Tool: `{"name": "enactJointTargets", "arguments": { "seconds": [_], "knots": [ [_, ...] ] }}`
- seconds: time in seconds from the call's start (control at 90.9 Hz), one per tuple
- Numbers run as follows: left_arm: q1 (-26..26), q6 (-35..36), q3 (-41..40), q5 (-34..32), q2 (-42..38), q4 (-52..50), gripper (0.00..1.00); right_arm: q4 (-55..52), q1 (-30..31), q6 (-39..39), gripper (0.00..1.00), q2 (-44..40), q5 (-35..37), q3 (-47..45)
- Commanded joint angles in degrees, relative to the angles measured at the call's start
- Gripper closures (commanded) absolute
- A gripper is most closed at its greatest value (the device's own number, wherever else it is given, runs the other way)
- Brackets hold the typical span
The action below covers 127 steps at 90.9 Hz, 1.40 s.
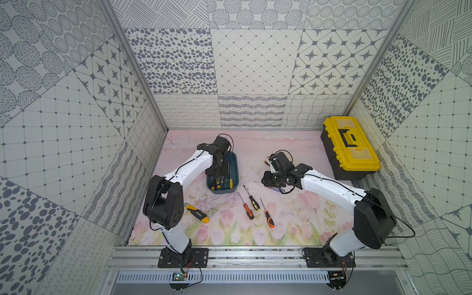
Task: Put the screwdriver on the desktop into the storage box
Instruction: Pick up the screwdriver from the center of the board.
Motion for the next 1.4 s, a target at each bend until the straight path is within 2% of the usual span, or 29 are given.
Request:
{"name": "enactJointTargets", "arguments": {
  "seconds": [0.0,0.132,0.275,0.836,1.167,1.387],
  "knots": [
    [0.4,-15.5,-8.7,6.3,-10.8,12.1,0.49,-2.9,3.8,-5.7,0.63,4.1,-0.6,3.9],
    [0.5,-28.0,-18.3,8.7,-17.9,19.3,0.49,-5.9,5.8,-7.2,0.62,9.7,0.6,7.0],
    [0.6,-32.7,-26.3,9.7,-21.5,23.3,0.49,-6.3,6.5,-8.3,0.62,13.9,-0.2,8.8],
    [1.4,-34.0,-31.3,6.2,-28.3,22.0,0.5,-12.7,10.3,-10.7,0.66,23.1,4.8,16.6],
    [1.6,-35.7,-33.3,2.7,-32.6,19.5,0.52,-16.9,11.8,-8.6,0.77,26.3,12.1,18.7],
    [1.7,-36.1,-33.3,0.2,-34.8,16.8,0.53,-17.2,11.9,-6.3,0.9,24.8,12.7,19.3]
  ]
}}
